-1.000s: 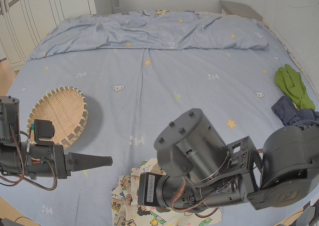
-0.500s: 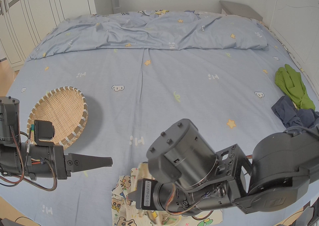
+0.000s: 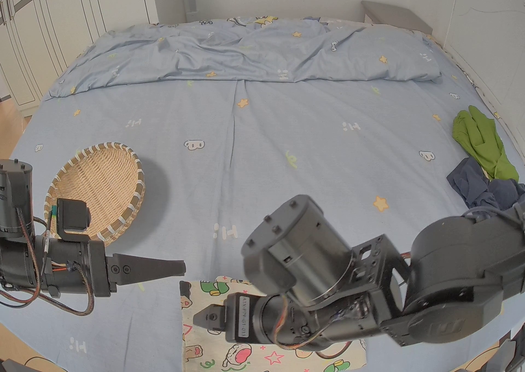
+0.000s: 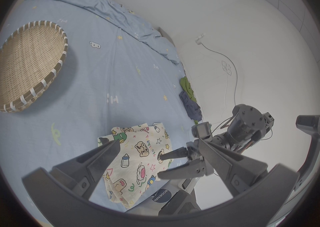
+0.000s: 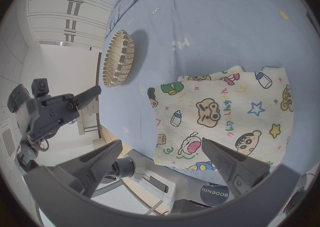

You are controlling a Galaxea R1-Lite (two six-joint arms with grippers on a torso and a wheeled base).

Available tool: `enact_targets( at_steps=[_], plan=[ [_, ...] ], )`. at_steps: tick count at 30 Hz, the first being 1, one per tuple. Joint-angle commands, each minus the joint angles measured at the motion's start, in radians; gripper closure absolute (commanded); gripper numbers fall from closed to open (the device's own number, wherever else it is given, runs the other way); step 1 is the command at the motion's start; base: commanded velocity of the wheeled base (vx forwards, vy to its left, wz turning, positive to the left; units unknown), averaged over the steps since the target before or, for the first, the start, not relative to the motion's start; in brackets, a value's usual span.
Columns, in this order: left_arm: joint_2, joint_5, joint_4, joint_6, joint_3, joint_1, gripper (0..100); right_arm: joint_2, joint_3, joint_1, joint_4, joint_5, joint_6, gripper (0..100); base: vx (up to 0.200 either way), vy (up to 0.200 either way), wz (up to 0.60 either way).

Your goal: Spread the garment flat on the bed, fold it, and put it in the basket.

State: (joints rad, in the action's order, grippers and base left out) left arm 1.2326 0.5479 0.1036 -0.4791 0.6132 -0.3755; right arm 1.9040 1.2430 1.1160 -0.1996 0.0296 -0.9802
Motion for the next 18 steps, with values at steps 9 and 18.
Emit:
enact_targets(
  at_steps=[9,18],
  plan=[
    [0.010,0.012,0.024,0.004,-0.113,-0.003,0,-0.405,-0.169,-0.312,0.000,0.276,0.160,0,0.000,0.000,0.00],
    [0.113,0.253,0.073,-0.013,-0.277,0.118,0,-0.698,-0.382,-0.705,-0.009,0.592,0.394,0,0.000,0.000,0.00]
  ],
)
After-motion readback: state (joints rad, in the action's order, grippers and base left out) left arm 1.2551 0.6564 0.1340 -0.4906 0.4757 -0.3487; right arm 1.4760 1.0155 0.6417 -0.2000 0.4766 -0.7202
